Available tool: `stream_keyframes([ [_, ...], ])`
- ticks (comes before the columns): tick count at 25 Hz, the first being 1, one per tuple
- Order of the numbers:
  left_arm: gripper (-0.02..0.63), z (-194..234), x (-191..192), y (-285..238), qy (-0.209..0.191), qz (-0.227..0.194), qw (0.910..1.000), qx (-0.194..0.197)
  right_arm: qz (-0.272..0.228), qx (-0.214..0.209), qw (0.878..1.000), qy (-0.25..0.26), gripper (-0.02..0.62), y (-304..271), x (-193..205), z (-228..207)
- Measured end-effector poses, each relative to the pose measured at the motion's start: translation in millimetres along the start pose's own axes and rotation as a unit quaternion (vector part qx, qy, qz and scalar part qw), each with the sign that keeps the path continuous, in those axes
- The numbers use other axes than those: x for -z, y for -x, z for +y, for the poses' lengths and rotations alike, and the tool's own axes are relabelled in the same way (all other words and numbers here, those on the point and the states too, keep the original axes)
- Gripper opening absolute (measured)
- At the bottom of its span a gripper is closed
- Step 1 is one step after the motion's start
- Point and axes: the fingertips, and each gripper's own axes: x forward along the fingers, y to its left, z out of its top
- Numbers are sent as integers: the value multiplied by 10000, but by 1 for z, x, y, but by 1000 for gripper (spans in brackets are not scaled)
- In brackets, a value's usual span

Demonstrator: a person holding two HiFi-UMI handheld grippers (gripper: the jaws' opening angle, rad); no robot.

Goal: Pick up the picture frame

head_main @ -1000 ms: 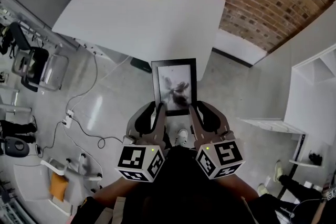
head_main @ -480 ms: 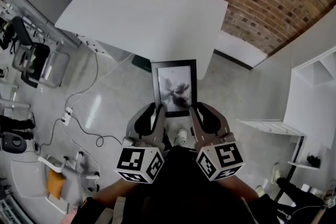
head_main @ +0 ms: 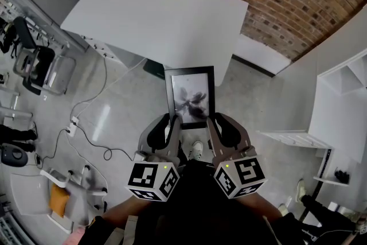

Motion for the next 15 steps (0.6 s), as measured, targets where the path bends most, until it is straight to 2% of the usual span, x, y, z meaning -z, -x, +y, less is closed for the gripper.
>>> stream_keyframes([
  [15, 75, -1, -3, 11, -48, -94, 9999, 46, -141, -13, 9999, 68, 75, 8, -4, 11],
])
